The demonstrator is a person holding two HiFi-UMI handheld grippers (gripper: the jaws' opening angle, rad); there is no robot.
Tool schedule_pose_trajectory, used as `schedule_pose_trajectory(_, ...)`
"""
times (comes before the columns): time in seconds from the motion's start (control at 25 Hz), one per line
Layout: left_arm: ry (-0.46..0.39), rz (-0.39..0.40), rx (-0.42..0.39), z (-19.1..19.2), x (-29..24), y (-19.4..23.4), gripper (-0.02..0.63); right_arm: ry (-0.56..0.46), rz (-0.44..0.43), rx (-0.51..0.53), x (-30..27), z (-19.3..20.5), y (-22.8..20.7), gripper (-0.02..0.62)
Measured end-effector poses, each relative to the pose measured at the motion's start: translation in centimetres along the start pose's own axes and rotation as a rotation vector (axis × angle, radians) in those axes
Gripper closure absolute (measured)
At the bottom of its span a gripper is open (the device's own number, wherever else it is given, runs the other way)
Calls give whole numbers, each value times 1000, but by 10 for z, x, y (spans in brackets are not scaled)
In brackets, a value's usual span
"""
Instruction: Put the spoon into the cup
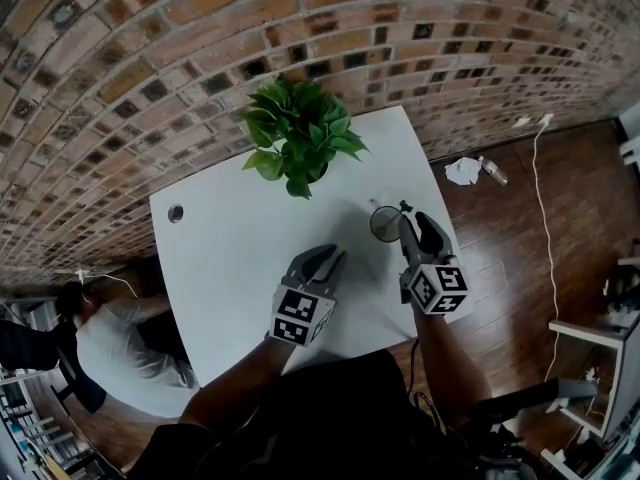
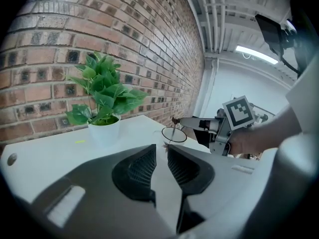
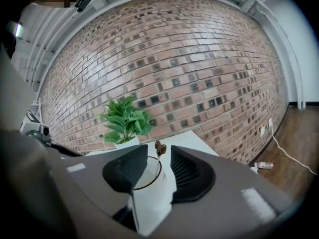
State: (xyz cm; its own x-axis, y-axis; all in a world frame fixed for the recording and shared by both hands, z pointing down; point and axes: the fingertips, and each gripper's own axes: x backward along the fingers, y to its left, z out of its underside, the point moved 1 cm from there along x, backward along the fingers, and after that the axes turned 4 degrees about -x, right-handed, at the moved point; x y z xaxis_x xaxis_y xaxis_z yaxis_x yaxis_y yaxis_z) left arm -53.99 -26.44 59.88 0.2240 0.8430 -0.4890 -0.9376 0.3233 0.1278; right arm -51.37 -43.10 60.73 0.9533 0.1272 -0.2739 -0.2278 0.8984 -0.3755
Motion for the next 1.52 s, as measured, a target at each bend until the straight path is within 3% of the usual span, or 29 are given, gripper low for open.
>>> schedule_pose_trajectory(0.24, -71, 5, 28, -16, 24, -3, 543, -54, 16, -9, 34, -19, 13, 447)
schedule_pose_trajectory(0.36, -133, 60, 33, -29, 43, -13, 603, -103, 26, 8, 63, -34, 27, 498)
schedule_pose_trajectory(0.44, -186, 119, 13, -40, 58, -23, 603, -120, 32, 28, 83, -42, 37, 544)
schedule_pose_trajectory(0.56, -233, 142, -24, -52, 77, -26, 603, -132, 64, 53, 108, -46, 51, 588)
schedule_pose_trajectory(0.88, -294, 239, 7, -52, 116, -47, 603, -146, 130, 81, 194, -54, 84, 589)
schedule_pose_trajectory(1.12, -313, 326, -53, -66, 134, -115, 603, -207, 155, 109, 271, -65, 89, 588)
schedule_pose_trajectory(1.28, -322, 387, -69, -69, 146, -179, 603, -222, 163, 152, 328, -64, 87, 589)
schedule_pose_trajectory(1.52, -323, 484, -167, -69, 179, -275, 603, -261, 175, 129, 413, -60, 78, 589)
